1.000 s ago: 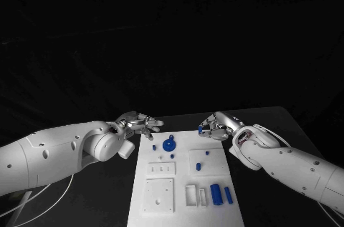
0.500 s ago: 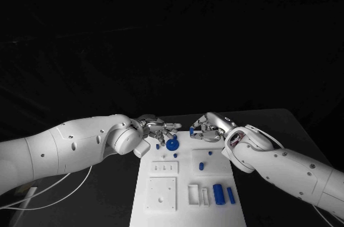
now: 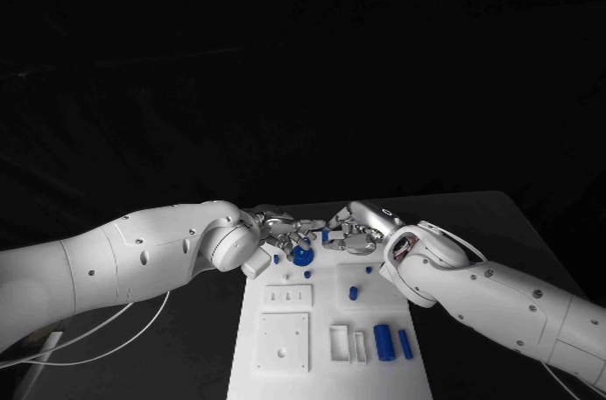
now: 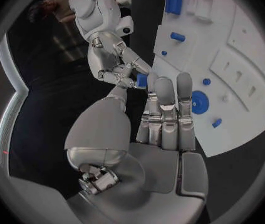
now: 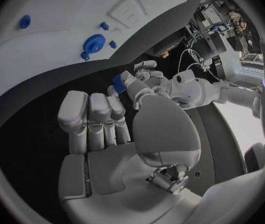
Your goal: Assemble the parts on the task board
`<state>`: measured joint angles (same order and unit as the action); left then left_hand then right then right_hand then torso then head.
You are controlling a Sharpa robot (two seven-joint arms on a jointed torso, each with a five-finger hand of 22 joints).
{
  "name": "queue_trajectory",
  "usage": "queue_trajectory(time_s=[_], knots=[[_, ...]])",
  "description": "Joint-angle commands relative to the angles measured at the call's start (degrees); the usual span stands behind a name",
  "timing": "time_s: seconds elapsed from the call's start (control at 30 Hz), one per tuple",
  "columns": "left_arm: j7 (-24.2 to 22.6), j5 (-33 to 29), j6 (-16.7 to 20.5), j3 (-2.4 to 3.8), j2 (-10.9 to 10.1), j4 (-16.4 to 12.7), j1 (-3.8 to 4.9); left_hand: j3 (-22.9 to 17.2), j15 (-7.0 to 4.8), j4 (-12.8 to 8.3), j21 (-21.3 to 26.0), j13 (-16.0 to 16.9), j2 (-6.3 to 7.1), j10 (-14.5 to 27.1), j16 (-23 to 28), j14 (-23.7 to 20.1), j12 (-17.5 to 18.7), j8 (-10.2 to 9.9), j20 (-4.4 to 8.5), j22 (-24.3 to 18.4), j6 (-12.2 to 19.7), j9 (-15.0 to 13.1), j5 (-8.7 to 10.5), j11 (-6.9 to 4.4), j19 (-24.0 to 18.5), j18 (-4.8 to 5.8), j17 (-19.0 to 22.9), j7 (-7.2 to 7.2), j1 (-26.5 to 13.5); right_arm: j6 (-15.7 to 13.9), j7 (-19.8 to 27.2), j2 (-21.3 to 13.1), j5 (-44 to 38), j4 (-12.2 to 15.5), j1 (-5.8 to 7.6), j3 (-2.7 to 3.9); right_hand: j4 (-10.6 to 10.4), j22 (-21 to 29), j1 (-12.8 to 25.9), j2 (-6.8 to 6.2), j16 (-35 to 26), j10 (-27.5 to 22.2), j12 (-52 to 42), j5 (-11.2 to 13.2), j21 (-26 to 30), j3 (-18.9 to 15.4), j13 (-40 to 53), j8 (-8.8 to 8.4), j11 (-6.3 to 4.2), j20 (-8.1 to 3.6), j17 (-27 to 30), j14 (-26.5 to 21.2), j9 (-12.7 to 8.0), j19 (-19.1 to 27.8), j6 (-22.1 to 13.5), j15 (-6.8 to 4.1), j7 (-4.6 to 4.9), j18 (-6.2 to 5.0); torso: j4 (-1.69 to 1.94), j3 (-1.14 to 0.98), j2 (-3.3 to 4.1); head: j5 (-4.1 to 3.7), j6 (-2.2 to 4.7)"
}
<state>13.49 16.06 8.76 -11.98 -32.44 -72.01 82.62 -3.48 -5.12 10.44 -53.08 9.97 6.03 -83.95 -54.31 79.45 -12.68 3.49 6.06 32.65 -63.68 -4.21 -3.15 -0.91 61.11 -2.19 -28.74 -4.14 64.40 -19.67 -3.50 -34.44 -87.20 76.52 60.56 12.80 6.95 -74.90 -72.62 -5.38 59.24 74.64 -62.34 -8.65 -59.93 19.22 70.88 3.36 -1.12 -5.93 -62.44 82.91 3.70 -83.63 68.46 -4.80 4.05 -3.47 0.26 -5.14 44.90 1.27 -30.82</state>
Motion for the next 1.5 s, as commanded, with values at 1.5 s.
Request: queue_trajectory(time_s=[1.5], knots=[[0.9, 3.9, -2.6, 0.02, 1.8, 0.1, 0.12, -2.8, -1.13, -12.6, 1.4, 0.6, -6.72, -2.5, -3.9, -0.3, -1.2, 0.4, 1.25, 6.2, -4.6, -32.9, -24.46, -2.03, 0.0, 0.21, 0.5, 3.78, 1.5, 2.5, -0.1, 0.7, -1.1, 0.6, 0.29, -1.14, -0.6, -7.9, -0.2, -0.32, 0.1, 0.4, -0.1, -0.4, -0.3, 0.0, 0.1, 0.22, -0.07, -0.11, -0.1, 0.3, 0.1, -0.5, 0.4, -0.24, -0.21, 0.25, 0.08, 0.04, 0.03, -0.14, -0.32]])
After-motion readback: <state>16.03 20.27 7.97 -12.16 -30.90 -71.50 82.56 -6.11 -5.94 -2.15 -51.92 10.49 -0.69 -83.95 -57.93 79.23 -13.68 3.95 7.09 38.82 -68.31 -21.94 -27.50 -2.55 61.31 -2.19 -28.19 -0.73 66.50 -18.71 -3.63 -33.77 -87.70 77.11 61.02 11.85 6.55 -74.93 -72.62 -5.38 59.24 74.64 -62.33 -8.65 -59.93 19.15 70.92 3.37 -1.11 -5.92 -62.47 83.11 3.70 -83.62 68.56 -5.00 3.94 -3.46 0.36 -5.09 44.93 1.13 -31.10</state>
